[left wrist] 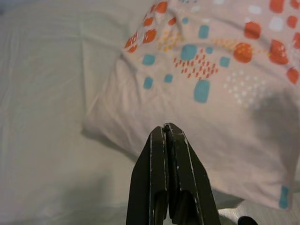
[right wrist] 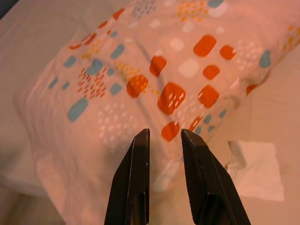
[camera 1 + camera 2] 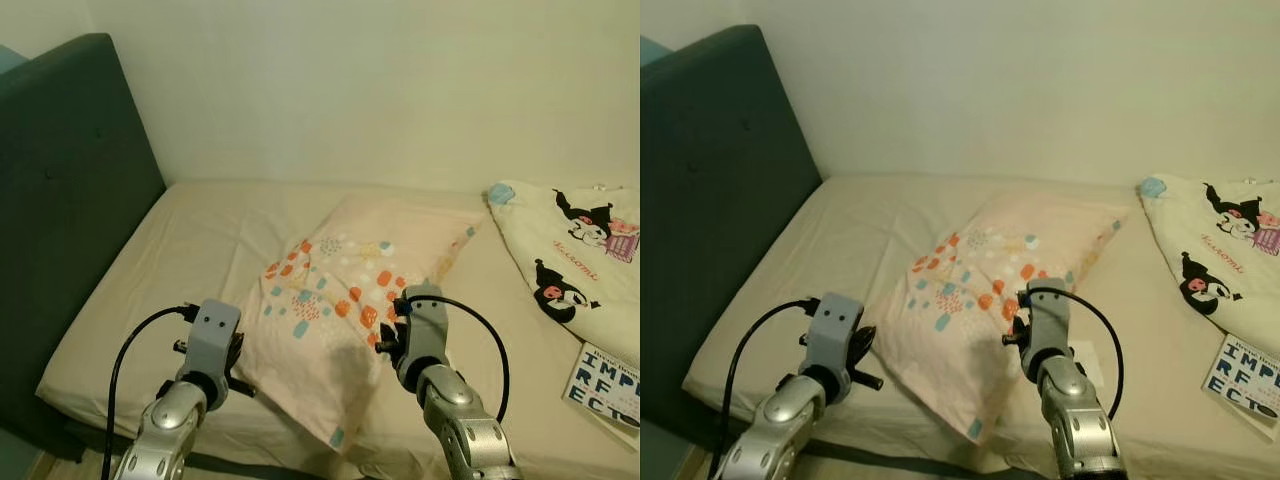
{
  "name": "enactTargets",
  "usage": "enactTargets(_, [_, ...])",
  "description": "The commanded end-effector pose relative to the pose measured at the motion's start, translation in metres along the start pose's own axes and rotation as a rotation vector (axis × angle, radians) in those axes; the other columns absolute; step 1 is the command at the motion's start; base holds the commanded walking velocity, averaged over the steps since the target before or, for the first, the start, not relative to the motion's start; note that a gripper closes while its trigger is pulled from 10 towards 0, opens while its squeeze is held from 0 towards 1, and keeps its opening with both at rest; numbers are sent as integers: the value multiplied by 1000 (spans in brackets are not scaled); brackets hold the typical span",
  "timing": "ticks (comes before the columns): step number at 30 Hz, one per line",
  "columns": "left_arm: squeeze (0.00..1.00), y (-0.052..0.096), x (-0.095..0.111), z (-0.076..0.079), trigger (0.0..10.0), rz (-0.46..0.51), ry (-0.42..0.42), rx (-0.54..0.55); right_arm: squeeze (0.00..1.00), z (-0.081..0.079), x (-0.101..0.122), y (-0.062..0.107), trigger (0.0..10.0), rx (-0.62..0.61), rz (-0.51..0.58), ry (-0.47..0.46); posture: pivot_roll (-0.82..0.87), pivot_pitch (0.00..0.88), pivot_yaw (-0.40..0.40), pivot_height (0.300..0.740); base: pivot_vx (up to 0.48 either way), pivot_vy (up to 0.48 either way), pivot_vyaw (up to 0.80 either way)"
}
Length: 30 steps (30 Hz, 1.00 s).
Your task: Clean up the room
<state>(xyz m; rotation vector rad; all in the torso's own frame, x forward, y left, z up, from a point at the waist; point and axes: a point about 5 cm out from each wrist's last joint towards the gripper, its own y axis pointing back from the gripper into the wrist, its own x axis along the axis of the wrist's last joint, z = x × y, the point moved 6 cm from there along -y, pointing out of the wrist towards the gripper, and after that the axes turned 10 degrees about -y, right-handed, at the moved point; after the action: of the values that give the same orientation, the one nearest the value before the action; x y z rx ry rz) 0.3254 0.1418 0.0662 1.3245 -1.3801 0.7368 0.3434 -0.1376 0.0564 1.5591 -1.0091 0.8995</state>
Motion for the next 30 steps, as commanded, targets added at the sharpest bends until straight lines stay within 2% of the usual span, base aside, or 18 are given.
enactTargets(1, [0, 3, -4, 2, 10000, -6, 6, -5, 0, -1, -5, 2, 10000, 2, -19, 2, -97, 105, 6, 635, 0, 0, 0])
enactTargets(13, [0, 5, 3, 10, 10000, 25, 13, -40, 0, 4, -10, 7, 10000, -16, -31, -10, -91, 106, 4, 596, 0, 0, 0])
enactTargets(22, [0, 6, 14, 14, 10000, 72, 13, -67, 0, 9, -7, 10, 10000, -43, -14, -28, -89, 119, 14, 596, 0, 0, 0])
enactTargets(27, [0, 7, 13, 13, 10000, 64, 5, -59, 0, 10, -8, 10, 10000, -47, -12, -31, -86, 124, 15, 586, 0, 0, 0])
enactTargets(30, [0, 10, 14, 7, 10000, 79, 10, -45, 0, 13, -4, 12, 10000, -73, 8, -6, -85, 140, 14, 572, 0, 0, 0])
